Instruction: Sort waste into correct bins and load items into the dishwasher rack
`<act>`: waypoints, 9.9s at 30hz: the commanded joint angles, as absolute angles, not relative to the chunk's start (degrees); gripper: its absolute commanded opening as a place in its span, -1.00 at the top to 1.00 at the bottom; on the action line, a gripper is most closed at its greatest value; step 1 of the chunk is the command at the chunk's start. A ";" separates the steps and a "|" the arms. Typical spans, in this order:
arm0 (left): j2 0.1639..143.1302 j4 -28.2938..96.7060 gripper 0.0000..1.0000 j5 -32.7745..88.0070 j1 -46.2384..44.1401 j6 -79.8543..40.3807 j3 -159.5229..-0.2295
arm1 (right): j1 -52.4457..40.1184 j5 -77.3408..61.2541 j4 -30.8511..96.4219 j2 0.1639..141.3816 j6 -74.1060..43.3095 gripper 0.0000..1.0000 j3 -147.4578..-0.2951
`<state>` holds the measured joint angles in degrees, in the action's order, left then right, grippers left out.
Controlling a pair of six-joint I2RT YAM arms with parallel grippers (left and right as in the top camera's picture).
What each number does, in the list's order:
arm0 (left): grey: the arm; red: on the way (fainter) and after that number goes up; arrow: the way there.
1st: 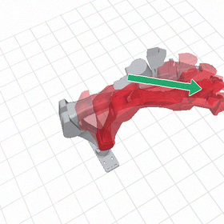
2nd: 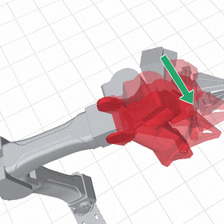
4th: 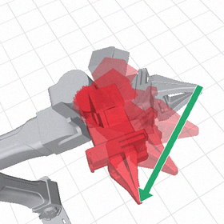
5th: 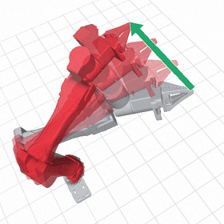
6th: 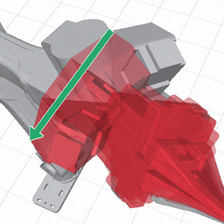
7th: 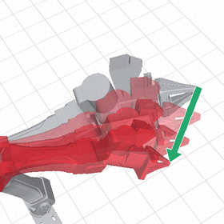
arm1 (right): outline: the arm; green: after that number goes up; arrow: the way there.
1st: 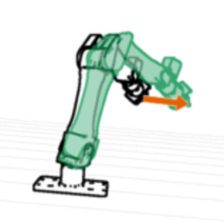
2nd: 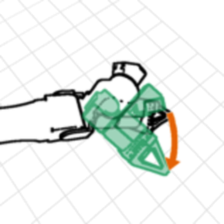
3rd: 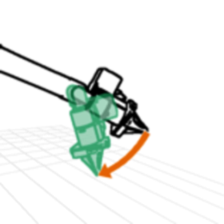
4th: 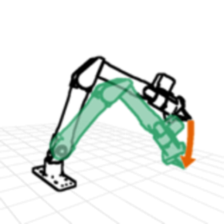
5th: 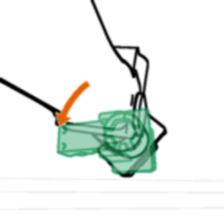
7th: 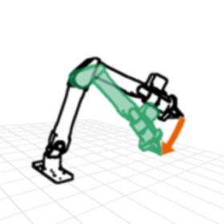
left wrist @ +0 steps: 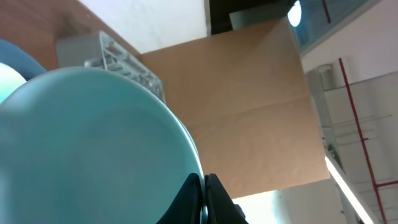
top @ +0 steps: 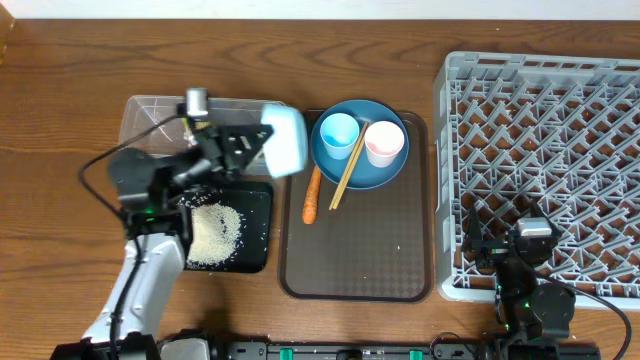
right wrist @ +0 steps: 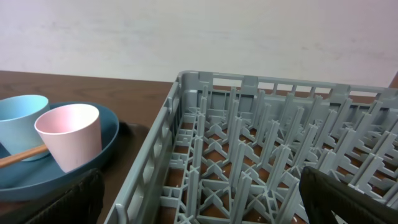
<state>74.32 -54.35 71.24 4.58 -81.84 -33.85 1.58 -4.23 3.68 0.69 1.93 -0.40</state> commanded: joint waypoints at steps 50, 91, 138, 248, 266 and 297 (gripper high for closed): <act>74.72 9.63 0.88 0.62 -56.27 -33.28 -40.40 | 1.96 -4.05 3.90 0.38 1.32 -0.98 -0.32; 66.85 11.79 -0.45 -4.93 -35.03 -23.77 -40.47 | 1.96 -4.05 3.90 0.38 1.32 -0.98 -0.32; 91.02 0.10 0.06 -4.97 -35.48 -16.75 -40.47 | 1.96 -4.05 3.90 0.38 1.30 -0.98 -0.32; 57.32 31.83 0.17 6.66 -26.52 -30.06 -48.42 | 1.96 -4.05 3.90 0.38 1.30 -0.98 -0.32; 51.68 32.27 -0.43 2.28 -7.18 -25.76 -58.85 | 1.96 -4.03 3.90 0.38 1.32 -0.98 -0.32; 52.40 45.19 -1.00 2.33 4.97 -25.74 -58.83 | 1.85 -8.78 6.90 1.41 -6.59 -0.98 -5.67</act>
